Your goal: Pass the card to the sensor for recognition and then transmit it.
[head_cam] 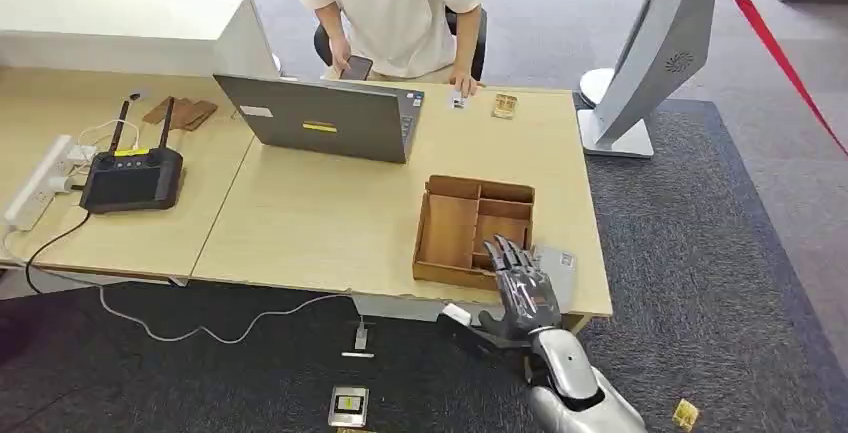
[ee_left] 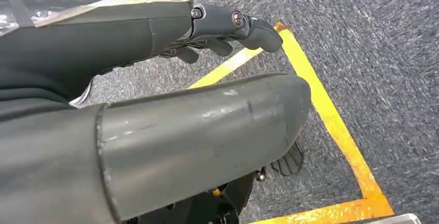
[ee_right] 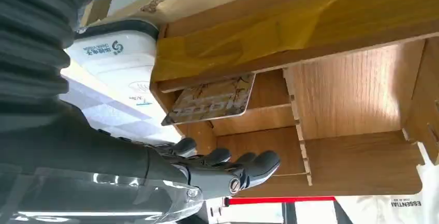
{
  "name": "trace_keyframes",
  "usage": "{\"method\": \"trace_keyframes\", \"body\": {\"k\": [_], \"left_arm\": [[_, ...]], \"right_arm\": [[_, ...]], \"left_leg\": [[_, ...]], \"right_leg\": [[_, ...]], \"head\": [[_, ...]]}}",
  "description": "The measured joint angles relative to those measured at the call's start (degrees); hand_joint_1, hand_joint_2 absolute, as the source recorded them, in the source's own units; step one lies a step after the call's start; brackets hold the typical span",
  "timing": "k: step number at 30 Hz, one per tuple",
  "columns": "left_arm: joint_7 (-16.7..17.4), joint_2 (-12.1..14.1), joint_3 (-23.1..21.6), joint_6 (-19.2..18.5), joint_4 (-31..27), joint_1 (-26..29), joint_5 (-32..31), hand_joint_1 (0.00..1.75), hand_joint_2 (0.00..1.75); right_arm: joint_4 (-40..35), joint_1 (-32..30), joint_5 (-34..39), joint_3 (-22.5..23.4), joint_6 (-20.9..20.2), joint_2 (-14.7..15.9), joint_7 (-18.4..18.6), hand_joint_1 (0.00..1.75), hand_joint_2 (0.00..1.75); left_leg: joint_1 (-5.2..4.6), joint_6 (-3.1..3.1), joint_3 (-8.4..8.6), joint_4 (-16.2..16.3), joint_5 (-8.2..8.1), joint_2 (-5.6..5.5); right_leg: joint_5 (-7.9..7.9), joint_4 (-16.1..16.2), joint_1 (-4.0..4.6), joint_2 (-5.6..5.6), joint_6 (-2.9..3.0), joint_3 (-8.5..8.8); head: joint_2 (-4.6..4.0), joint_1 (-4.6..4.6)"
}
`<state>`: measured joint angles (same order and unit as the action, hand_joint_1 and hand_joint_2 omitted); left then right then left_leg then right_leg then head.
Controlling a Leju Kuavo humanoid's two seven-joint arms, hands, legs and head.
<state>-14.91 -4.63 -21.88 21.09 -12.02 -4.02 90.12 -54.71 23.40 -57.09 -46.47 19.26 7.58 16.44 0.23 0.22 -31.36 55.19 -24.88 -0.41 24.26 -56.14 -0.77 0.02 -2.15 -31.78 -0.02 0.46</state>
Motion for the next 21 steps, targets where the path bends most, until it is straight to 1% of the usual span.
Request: {"method": "trace_keyframes", "body": {"k": [3,8,14,21], "left_arm": [[-0.2,0.0,0.0,0.0,0.0,0.0,0.0,0.0,0.0],[-0.3,-0.1,0.0,0.0,0.0,0.0,0.0,0.0,0.0],[-1.1,-0.2,0.0,0.0,0.0,0.0,0.0,0.0,0.0],[-1.2,-0.5,0.0,0.0,0.0,0.0,0.0,0.0,0.0]], "right_arm": [[0.7,0.6,0.0,0.0,1.4,-0.3,0.0,0.0,1.75],[2.0,1.3,0.1,0.0,2.1,-0.6,0.0,0.0,1.75],[3.5,1.9,-1.4,0.1,7.5,-0.6,1.6,0.0,1.75],[5.3,2.2,-0.9,1.1,9.1,-0.3,1.6,0.0,1.75]], "left_leg": [[0.0,0.0,0.0,0.0,0.0,0.0],[0.0,0.0,0.0,0.0,0.0,0.0],[0.0,0.0,0.0,0.0,0.0,0.0],[0.0,0.0,0.01,0.0,0.0,0.0]], "right_leg": [[0.0,0.0,0.0,0.0,0.0,0.0],[0.0,0.0,0.0,0.0,0.0,0.0],[0.0,0.0,0.0,0.0,0.0,-0.01],[0.0,0.0,0.0,0.0,0.0,0.0]], "head": [[0.0,0.0],[0.0,0.0],[0.0,0.0],[0.0,0.0]]}}
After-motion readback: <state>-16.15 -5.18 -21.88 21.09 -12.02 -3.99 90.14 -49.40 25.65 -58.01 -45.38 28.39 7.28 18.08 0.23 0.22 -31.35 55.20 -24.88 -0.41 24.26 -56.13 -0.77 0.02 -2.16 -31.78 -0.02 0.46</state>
